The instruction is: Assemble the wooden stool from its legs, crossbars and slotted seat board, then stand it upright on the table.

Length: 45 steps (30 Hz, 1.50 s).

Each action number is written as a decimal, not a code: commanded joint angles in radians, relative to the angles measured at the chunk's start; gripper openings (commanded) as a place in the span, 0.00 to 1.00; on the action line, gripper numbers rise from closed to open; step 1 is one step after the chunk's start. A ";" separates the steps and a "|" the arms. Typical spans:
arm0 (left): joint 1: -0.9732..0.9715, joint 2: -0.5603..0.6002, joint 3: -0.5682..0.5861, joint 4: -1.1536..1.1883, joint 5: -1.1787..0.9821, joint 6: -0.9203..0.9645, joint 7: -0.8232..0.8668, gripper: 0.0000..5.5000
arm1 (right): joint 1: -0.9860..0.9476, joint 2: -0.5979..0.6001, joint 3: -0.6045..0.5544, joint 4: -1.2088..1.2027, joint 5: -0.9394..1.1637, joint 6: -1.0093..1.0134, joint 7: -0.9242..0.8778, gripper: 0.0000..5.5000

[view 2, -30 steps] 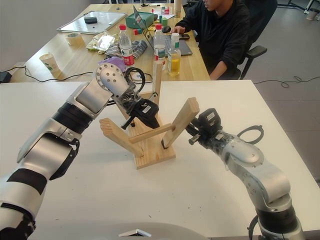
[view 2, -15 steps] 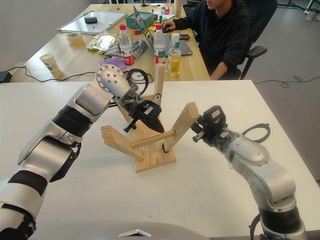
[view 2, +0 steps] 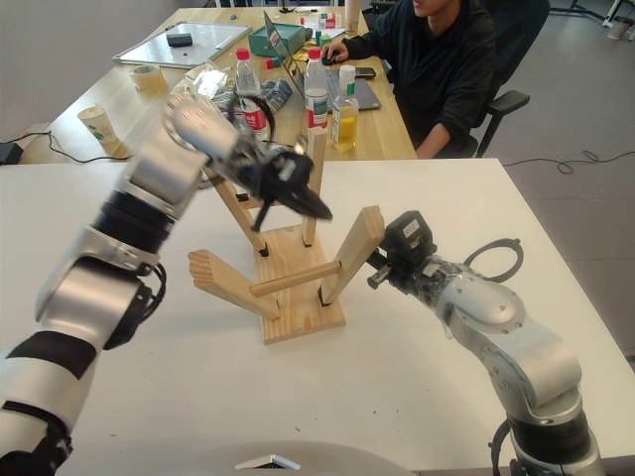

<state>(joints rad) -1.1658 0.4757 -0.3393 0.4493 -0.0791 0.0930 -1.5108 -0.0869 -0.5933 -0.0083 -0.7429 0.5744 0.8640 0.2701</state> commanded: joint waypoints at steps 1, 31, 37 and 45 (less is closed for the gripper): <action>0.066 0.275 0.148 -0.081 -0.018 0.058 -0.028 0.00 | 0.098 0.002 -0.046 -0.004 -0.039 0.003 -0.021 0.19; 0.639 0.475 0.008 -0.829 -0.115 0.238 0.056 0.00 | -0.125 -0.063 0.266 -0.200 -0.117 0.105 0.063 0.19; 0.565 0.421 -0.046 -0.755 -0.079 0.180 0.019 0.00 | -0.208 -0.161 0.467 -0.181 -0.342 -0.037 0.154 0.19; 0.548 0.380 -0.088 -0.732 -0.055 0.151 -0.014 0.00 | -0.224 -0.150 0.587 -0.150 -0.522 -0.157 0.231 0.19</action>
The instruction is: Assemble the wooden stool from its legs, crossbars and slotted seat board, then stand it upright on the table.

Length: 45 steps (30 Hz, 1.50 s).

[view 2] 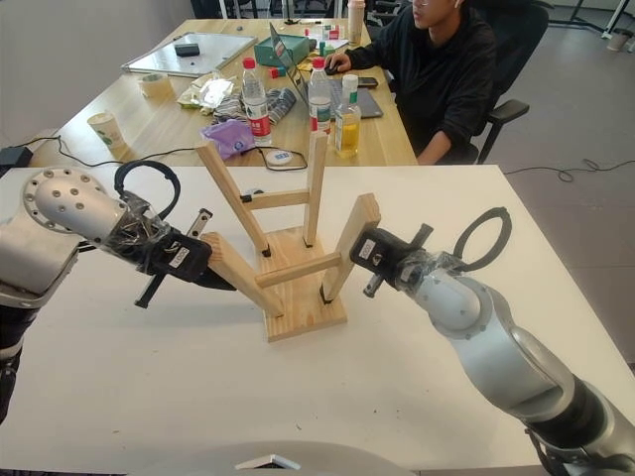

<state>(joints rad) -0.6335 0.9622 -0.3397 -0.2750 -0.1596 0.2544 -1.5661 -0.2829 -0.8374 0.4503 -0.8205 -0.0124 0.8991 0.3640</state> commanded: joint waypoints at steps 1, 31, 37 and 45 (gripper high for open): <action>0.021 -0.107 -0.088 -0.011 0.026 -0.009 0.042 0.00 | -0.030 0.108 0.133 -0.073 0.060 -0.202 0.139 0.19; 0.135 0.075 0.164 0.482 -0.008 0.087 0.094 0.00 | 0.460 0.394 -0.343 0.196 0.356 -0.213 0.097 0.45; 0.097 0.045 0.153 0.528 0.003 0.070 0.077 0.00 | 0.434 0.475 -0.259 0.288 0.306 -0.244 0.023 0.54; 0.052 0.013 0.141 0.568 0.016 0.049 0.059 0.00 | 0.393 0.536 -0.255 0.354 0.282 -0.285 -0.020 0.54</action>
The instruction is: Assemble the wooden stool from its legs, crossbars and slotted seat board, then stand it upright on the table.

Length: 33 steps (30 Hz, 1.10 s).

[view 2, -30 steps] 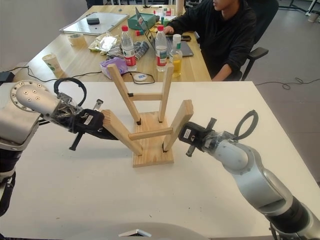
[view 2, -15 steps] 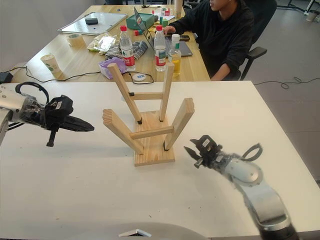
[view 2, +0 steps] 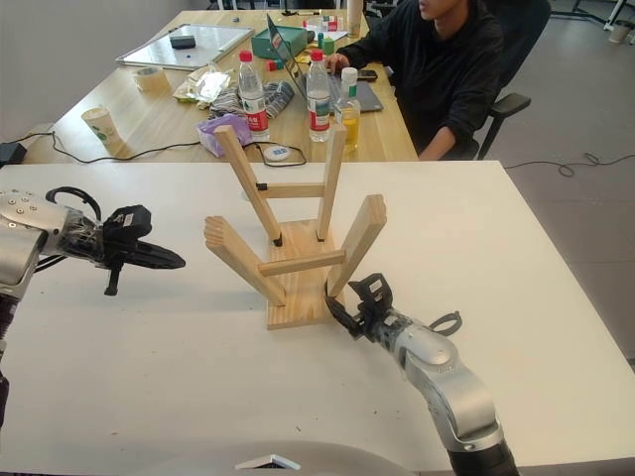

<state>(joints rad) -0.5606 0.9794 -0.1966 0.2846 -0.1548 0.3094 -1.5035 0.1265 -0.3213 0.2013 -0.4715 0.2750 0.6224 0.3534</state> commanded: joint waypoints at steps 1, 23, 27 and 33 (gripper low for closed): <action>-0.020 -0.006 0.000 0.008 0.011 -0.006 -0.001 0.00 | -0.020 0.019 -0.007 0.009 -0.005 -0.008 -0.010 0.52; -0.050 -0.070 -0.020 0.183 0.057 -0.049 0.020 0.00 | -0.025 -0.272 -0.035 0.243 0.003 -0.335 0.462 0.22; -0.067 -0.092 -0.026 0.296 0.094 -0.093 0.036 0.00 | -0.140 -0.346 -0.012 0.479 -0.093 -0.569 0.599 0.22; -0.089 -0.118 -0.026 0.359 0.115 -0.125 0.034 0.00 | -0.272 -0.352 -0.012 0.667 -0.103 -0.689 0.676 0.34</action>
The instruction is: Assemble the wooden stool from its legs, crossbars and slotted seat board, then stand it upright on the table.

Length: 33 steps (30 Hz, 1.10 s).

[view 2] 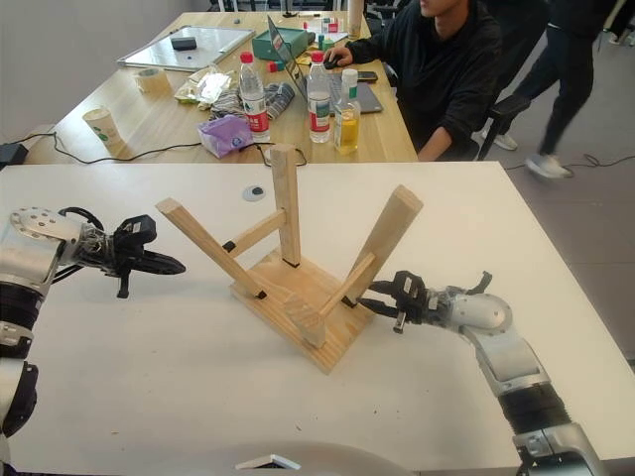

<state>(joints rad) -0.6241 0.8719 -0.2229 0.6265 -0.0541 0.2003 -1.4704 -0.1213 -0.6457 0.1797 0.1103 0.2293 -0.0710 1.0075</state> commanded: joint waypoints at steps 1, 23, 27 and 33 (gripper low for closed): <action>-0.021 -0.014 0.003 0.015 0.013 -0.018 0.000 0.00 | -0.033 -0.029 0.006 0.095 -0.056 -0.004 0.028 0.36; 0.099 -0.366 0.055 0.295 0.080 -0.385 0.476 0.00 | 0.249 -0.035 -0.081 -0.467 0.018 0.650 -0.222 0.61; 0.130 -0.393 0.012 0.263 0.077 -0.426 0.369 0.00 | 0.194 0.034 -0.042 -0.460 0.039 0.750 -0.273 0.61; 0.286 -0.271 -0.024 0.018 0.025 -0.362 0.171 0.00 | 0.076 0.098 -0.021 -0.250 -0.014 0.675 -0.324 0.61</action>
<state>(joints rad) -0.4267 0.5922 -0.1982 0.7308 -0.0253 -0.2024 -1.2064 -0.0037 -0.5923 0.1489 -0.1909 0.2267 0.6298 0.6942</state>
